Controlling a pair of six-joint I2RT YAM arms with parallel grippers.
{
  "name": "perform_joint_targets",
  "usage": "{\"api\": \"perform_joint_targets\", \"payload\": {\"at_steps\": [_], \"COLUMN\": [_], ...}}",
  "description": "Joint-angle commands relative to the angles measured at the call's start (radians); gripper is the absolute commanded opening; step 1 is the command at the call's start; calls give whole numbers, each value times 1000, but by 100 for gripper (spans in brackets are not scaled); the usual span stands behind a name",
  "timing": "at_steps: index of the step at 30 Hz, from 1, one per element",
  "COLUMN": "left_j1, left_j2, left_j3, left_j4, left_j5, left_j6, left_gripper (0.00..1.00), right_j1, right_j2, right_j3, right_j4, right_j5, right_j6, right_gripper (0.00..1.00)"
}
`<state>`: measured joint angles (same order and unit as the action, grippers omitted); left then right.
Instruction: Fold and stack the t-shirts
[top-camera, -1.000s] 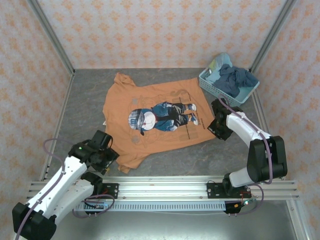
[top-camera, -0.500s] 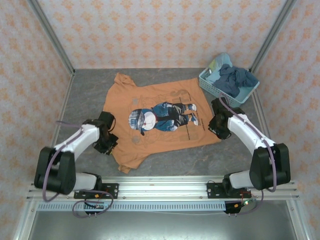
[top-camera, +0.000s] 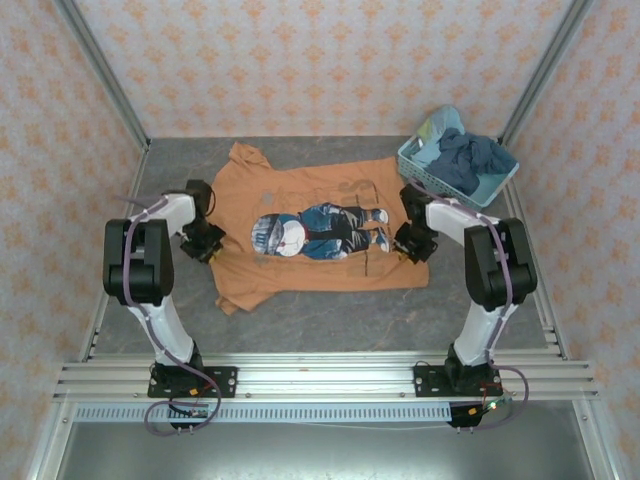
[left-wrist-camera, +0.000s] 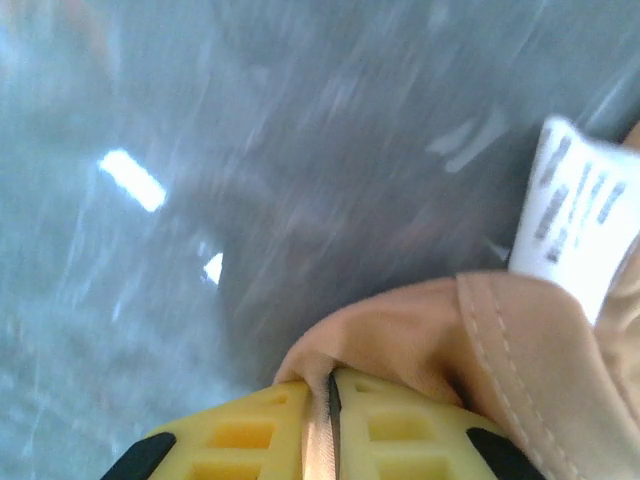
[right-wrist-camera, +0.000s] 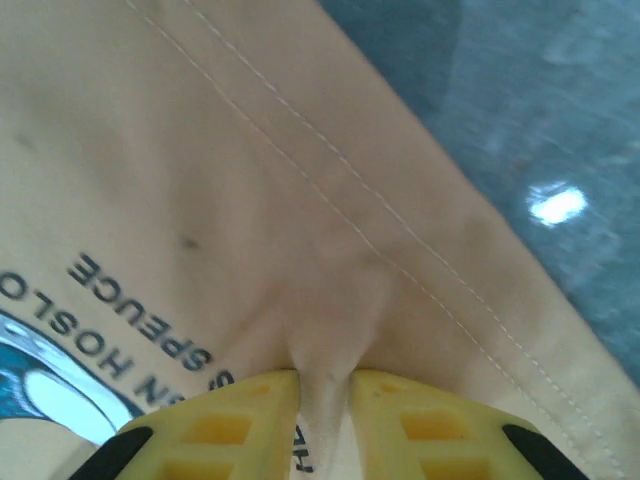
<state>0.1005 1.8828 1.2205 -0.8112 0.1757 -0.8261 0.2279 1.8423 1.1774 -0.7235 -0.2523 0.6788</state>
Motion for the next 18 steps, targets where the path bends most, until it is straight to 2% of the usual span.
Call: {"api": "perform_joint_targets", "payload": {"at_steps": [1,5,7,9,13,18], "left_j1": [45,51,48,46,50,48], "left_j2": [80,-7,-102,-208,-432,-609], "left_j3": [88,143,101,22,-230,-514], "left_j4": [9,22,1,-49,-100,31], "left_j5": [-75,-83,-72,-68,0,187], "left_j6": [108,169,162,127,-20,-316], "left_gripper": [16,29,41,47,47,51], "right_j1": [8,10,14,19,27,28], "right_j2": [85,144,115,62,-69,-204], "right_j3": [68,145,158,157,116,-5], "right_j4": [-14,-41,-48,-61,-92,-99], "right_j5": [28,23,25,37,49,36], "right_j6": [12,6,-7,-22,-55,-76], "right_gripper": [23,24,27,31,40,45]}}
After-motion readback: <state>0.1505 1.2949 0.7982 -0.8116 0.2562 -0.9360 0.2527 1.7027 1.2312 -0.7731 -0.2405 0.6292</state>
